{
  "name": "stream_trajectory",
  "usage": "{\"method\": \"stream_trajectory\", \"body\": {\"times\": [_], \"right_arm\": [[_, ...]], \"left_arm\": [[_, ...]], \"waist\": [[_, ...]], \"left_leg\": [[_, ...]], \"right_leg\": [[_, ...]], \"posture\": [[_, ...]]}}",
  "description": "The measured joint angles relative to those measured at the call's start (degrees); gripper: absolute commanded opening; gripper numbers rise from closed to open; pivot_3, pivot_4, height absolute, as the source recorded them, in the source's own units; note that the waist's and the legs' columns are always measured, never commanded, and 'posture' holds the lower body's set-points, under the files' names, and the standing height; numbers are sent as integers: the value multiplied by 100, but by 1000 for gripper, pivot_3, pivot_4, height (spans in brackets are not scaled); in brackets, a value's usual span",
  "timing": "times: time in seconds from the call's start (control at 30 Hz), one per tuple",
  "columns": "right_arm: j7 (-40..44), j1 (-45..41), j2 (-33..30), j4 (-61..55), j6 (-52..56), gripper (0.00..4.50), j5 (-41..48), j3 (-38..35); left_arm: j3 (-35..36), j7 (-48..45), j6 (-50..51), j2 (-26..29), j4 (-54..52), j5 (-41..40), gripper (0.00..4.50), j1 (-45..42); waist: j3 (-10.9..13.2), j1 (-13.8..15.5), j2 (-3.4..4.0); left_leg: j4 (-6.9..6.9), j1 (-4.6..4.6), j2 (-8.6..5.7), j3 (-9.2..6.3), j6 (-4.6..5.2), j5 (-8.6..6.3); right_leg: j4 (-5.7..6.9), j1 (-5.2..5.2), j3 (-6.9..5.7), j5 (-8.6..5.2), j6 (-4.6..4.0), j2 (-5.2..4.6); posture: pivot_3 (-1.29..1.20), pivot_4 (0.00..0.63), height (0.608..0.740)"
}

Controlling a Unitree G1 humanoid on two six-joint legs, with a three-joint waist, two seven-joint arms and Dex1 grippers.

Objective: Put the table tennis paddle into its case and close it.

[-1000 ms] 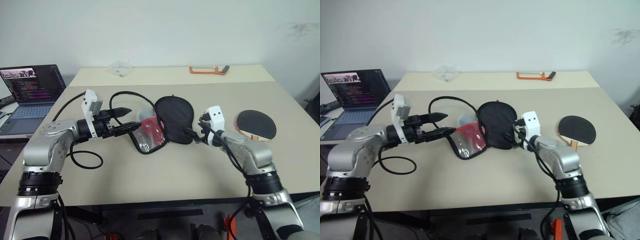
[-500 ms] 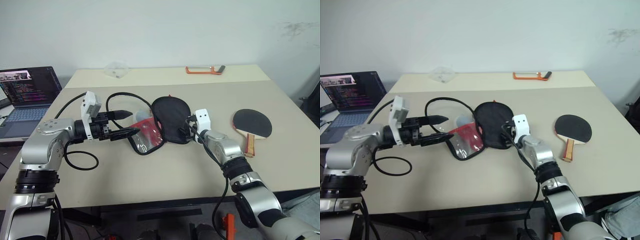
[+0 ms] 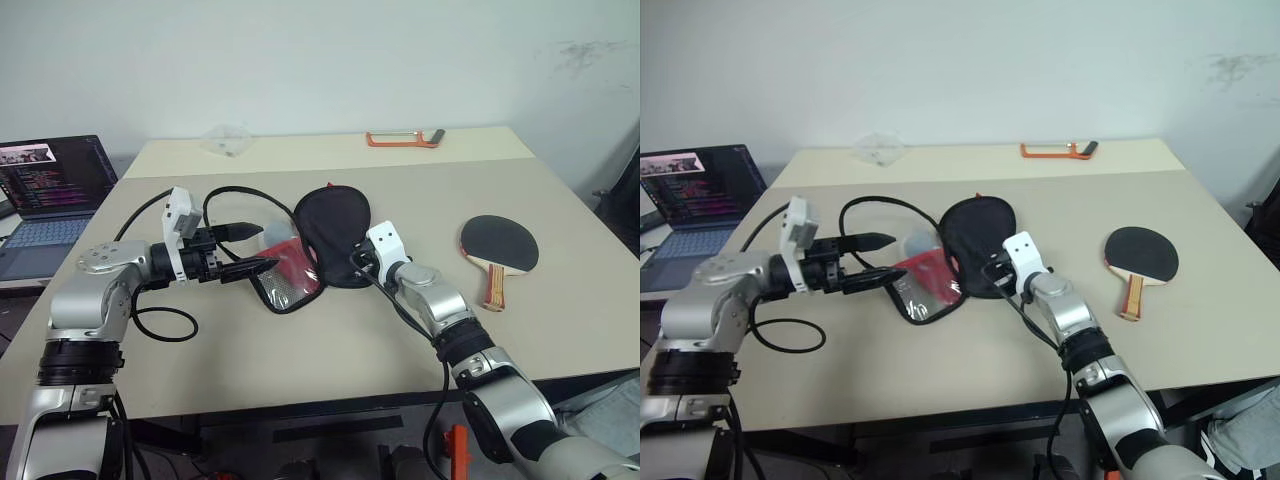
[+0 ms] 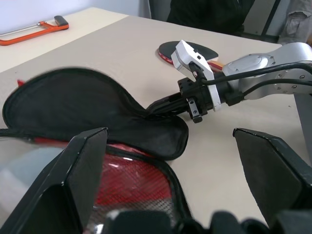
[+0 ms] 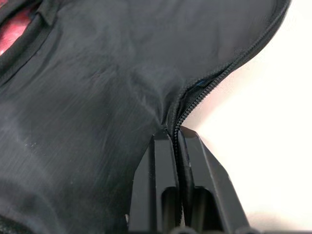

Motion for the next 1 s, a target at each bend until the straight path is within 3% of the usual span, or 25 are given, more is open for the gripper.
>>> {"method": "stream_trajectory", "body": {"times": [0.23,0.37,0.5,0.67,0.83,1.0], "right_arm": [[-113,-538,-113,87,88,43,392,-838],[-208,-498,-408,-87,651,43,701,-1386],[-211,157,-885,-1097,1639,43,1011,-1799],[-347,1063,-935,-2399,2852,43,1361,-2019],[-546,1286,-822,-3250,3466,43,1548,-2163],[-741,1201,-737,-3213,3517,43,1545,-2188]], "left_arm": [[-147,-16,-19,-110,2,60,4500,-126],[-242,-12,87,-192,-76,55,4500,-207],[-361,-30,200,-310,-209,51,4500,-267],[-565,-180,223,-432,-214,59,4500,-482],[-651,-280,215,-497,-140,87,4500,-665],[-706,-346,213,-542,-38,149,4500,-734]], "waist": [[0,11,1],[1,36,1],[0,88,0],[1,42,1],[1,33,1],[1,48,1]], "left_leg": [[0,-2,0,-2,0,0],[-1,-6,-1,-2,0,0],[-1,-14,-1,-4,1,-1],[-1,-12,2,14,4,-1],[0,-1,5,21,21,-9],[4,-1,2,21,25,-11]], "right_leg": [[-2,0,-2,0,0,-1],[-5,0,-3,0,0,-2],[-13,1,-7,0,0,-4],[-3,-5,6,0,0,-2],[8,-3,9,0,0,1],[8,-1,10,0,0,1]], "posture": [[0,150,740],[0,150,740],[0,150,740],[0,150,740],[0,150,740],[0,150,740]]}}
